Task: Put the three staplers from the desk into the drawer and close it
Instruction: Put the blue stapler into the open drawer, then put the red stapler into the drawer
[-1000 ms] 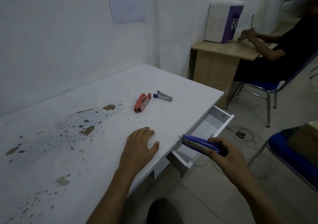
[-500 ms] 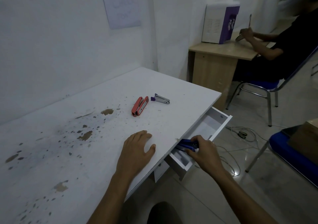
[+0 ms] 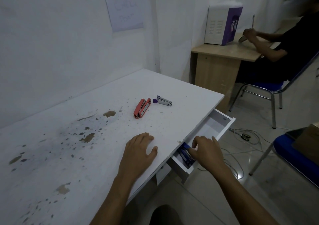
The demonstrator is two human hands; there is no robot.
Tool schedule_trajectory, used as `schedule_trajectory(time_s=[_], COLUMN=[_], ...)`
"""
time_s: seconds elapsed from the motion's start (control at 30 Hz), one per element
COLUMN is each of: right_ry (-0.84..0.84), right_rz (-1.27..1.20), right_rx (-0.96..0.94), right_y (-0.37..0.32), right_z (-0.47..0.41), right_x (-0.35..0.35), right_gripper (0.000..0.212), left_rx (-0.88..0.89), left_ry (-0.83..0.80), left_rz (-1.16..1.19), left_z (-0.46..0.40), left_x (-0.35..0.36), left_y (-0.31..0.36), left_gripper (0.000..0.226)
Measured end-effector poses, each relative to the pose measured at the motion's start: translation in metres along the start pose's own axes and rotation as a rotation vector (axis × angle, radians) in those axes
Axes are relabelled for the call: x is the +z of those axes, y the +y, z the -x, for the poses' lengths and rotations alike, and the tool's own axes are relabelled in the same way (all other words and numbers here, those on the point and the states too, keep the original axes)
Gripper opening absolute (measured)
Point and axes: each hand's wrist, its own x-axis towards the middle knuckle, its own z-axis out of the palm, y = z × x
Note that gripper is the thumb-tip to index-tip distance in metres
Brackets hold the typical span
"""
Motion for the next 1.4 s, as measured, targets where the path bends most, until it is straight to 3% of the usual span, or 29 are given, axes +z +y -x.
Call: schedule_trajectory(time_s=[0.13, 0.23, 0.33, 0.5, 0.83, 1.0, 1.07, 1.23, 1.4], right_ry=[0.19, 0.194, 0.096, -0.002, 0.062, 0.079, 0.083, 0.099, 0.106], right_rz=[-0.24, -0.331, -0.288, -0.109, -0.081, -0.081, -0.084, -0.09, -0.095], right_rx=[-0.077, -0.177, -0.255, -0.189, -0.178, -0.176, -0.171, -0.173, -0.17], right_y=[-0.008, -0.021, -0.035, -0.041, -0.041, -0.04, -0.039, -0.039, -0.039], right_z=[0.0, -0.007, -0.023, -0.066, -0.074, -0.075, -0.077, -0.078, -0.081], right_x=[-0.014, -0.012, -0.002, 0.015, 0.028, 0.031, 0.031, 0.03, 0.03], right_gripper=[0.013, 0.017, 0.032, 0.053, 0.055, 0.055, 0.057, 0.055, 0.055], left_rx=[-0.007, -0.062, -0.117, -0.121, -0.285, -0.435, -0.464, -0.432, -0.243], left_ry=[0.023, 0.059, 0.078, 0.091, 0.245, 0.22, 0.191, 0.255, 0.283], left_rz=[0.006, 0.003, -0.003, 0.003, 0.212, 0.091, 0.041, 0.098, 0.116], left_z=[-0.001, -0.003, -0.002, -0.002, -0.063, -0.11, -0.122, -0.128, -0.092], left_x=[0.001, 0.002, 0.001, 0.003, -0.015, -0.014, -0.012, -0.013, -0.018], left_y=[0.001, 0.002, 0.003, 0.0, -0.002, -0.013, -0.018, -0.021, -0.016], left_gripper=[0.054, 0.055, 0.057, 0.047, 0.042, 0.06, 0.057, 0.041, 0.04])
